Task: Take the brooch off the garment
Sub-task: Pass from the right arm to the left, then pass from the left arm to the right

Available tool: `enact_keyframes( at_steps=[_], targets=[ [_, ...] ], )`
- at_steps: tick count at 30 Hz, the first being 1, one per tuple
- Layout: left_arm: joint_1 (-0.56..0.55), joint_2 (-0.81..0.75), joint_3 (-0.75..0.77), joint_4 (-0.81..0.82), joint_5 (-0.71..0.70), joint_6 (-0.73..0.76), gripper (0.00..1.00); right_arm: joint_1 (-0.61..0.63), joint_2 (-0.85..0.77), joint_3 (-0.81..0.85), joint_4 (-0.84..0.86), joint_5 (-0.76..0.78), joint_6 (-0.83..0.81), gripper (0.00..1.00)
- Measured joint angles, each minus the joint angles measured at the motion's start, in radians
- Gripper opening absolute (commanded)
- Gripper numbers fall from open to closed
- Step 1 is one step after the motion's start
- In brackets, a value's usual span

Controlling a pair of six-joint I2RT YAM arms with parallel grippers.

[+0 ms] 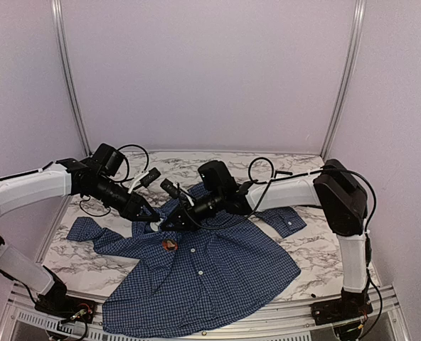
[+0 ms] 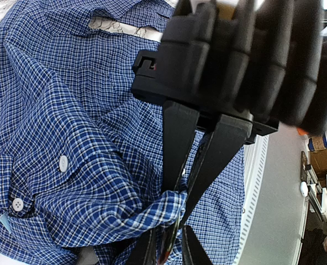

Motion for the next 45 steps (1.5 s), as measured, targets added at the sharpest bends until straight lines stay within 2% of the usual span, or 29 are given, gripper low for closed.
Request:
enact_keyframes(
  at_steps=[4, 8, 12, 19, 25, 29, 40, 44, 45],
  targets=[
    [0.0, 0.005, 0.0, 0.0, 0.0, 0.001, 0.13, 0.0, 0.004, 0.005, -0.008, 0.0, -0.005, 0.0],
    [-0.002, 0.005, 0.0, 0.001, -0.002, 0.0, 0.0, 0.0, 0.008, 0.013, -0.014, 0.0, -0.011, 0.0],
    [-0.008, 0.005, -0.005, 0.01, -0.002, 0.008, 0.0, 0.0, 0.011, 0.014, -0.027, -0.004, -0.011, 0.0],
    [-0.01, -0.024, -0.078, 0.093, -0.013, -0.043, 0.0, 0.0, 0.018, 0.014, -0.04, 0.013, 0.019, 0.21],
    [-0.01, -0.143, -0.213, 0.209, -0.084, -0.182, 0.0, 0.001, 0.017, 0.014, -0.025, 0.064, 0.038, 0.27],
    [-0.011, -0.246, -0.307, 0.312, -0.146, -0.278, 0.0, 0.001, 0.016, 0.014, -0.014, 0.093, 0.058, 0.25],
    [-0.02, -0.417, -0.465, 0.547, -0.31, -0.492, 0.0, 0.006, 0.015, 0.014, 0.04, 0.119, 0.14, 0.0],
    [-0.028, -0.429, -0.486, 0.588, -0.333, -0.53, 0.0, 0.011, 0.015, 0.014, 0.06, 0.129, 0.169, 0.01],
    [-0.029, -0.429, -0.488, 0.592, -0.335, -0.533, 0.0, 0.013, 0.015, 0.014, 0.061, 0.133, 0.173, 0.07]
  ],
)
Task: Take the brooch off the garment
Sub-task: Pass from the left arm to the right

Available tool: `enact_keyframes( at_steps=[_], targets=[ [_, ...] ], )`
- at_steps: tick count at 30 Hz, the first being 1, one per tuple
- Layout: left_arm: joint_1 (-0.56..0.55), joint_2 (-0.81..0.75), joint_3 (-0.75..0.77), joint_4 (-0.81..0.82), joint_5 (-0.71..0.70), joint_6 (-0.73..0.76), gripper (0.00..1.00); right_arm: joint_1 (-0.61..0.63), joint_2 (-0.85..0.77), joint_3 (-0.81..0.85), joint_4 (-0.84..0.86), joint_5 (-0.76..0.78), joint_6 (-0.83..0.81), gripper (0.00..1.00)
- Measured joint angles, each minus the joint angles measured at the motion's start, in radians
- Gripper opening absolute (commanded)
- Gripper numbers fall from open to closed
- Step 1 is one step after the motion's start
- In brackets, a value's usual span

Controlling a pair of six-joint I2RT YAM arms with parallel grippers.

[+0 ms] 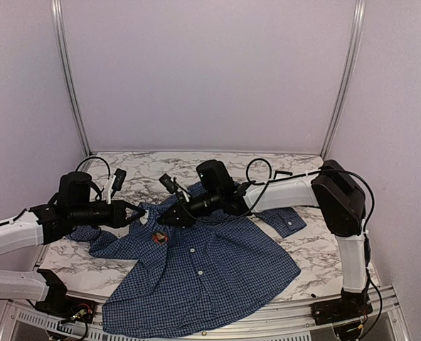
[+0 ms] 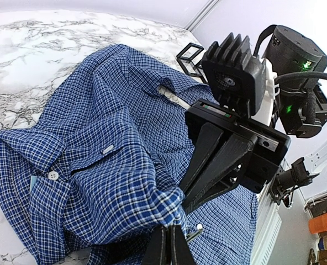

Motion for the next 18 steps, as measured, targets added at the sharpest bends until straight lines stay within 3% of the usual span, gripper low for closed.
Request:
enact_keyframes(
  at_steps=[5, 9, 18],
  targets=[
    [-0.009, 0.002, 0.0, -0.004, 0.003, 0.008, 0.0, 0.009, -0.021, 0.0, -0.031, 0.078, -0.019, 0.28],
    [-0.016, 0.037, 0.016, -0.025, 0.034, 0.037, 0.0, 0.011, -0.076, 0.001, -0.072, 0.147, -0.071, 0.35],
    [-0.044, 0.177, 0.126, -0.109, 0.096, 0.118, 0.0, 0.029, -0.099, 0.129, -0.199, 0.182, -0.19, 0.29]
  ],
)
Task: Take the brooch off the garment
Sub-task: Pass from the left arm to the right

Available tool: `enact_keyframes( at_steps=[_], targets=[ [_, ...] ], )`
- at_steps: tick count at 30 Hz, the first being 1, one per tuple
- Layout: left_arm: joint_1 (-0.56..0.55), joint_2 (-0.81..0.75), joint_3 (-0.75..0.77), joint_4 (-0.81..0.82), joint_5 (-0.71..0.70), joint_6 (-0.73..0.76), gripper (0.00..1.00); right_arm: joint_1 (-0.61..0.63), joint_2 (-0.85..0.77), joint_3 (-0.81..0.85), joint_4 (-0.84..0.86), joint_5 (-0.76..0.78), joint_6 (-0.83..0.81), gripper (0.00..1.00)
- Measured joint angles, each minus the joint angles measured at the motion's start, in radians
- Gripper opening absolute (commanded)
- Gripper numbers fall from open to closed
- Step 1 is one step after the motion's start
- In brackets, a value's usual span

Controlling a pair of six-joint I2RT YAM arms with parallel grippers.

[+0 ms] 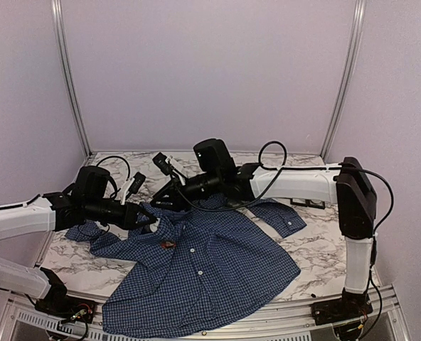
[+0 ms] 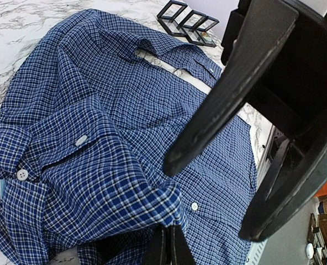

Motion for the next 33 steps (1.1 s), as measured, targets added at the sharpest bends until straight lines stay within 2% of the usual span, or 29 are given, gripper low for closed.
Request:
enact_keyframes(
  at_steps=[20, 24, 27, 33],
  targets=[
    [-0.006, 0.022, 0.025, -0.031, 0.021, 0.042, 0.0, 0.003, 0.028, -0.011, -0.074, 0.03, -0.029, 0.22],
    [-0.006, 0.022, 0.027, -0.032, 0.02, 0.045, 0.0, 0.003, 0.032, -0.015, -0.075, 0.028, -0.029, 0.14],
    [-0.006, 0.022, 0.027, -0.034, 0.02, 0.045, 0.0, 0.003, 0.034, -0.019, -0.074, 0.022, -0.026, 0.0],
    [-0.006, 0.032, 0.027, -0.033, 0.021, 0.044, 0.0, 0.002, 0.034, -0.027, -0.069, 0.019, -0.001, 0.0]
  ],
)
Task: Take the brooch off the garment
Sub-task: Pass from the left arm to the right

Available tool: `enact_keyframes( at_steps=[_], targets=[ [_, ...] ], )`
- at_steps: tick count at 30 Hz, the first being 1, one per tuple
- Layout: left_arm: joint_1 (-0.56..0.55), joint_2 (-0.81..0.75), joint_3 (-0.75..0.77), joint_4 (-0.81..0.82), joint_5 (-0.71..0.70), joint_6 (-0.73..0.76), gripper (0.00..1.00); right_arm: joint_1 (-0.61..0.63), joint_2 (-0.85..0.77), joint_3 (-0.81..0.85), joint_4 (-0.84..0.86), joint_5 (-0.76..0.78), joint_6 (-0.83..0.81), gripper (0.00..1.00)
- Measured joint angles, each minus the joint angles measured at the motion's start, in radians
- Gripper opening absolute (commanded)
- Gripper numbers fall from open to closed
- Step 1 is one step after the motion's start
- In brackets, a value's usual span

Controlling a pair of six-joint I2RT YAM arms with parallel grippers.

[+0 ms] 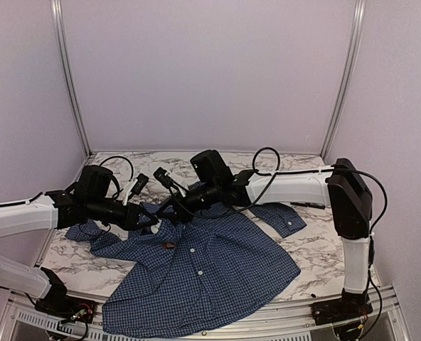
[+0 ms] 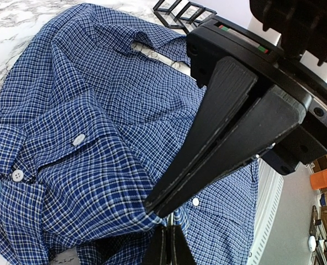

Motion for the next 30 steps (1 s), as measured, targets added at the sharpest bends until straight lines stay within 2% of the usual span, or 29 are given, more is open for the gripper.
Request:
enact_keyframes(
  at_steps=[11, 25, 30],
  targets=[
    [0.0, 0.046, 0.0, 0.016, 0.002, -0.023, 0.0, -0.001, -0.001, -0.042, 0.03, 0.085, 0.109, 0.0],
    [0.002, 0.05, 0.0, 0.037, -0.006, -0.027, 0.0, -0.011, -0.048, -0.072, 0.008, 0.291, 0.154, 0.0],
    [0.002, 0.047, 0.0, 0.039, -0.02, -0.035, 0.0, -0.01, -0.052, -0.08, -0.003, 0.315, 0.163, 0.0]
  ],
)
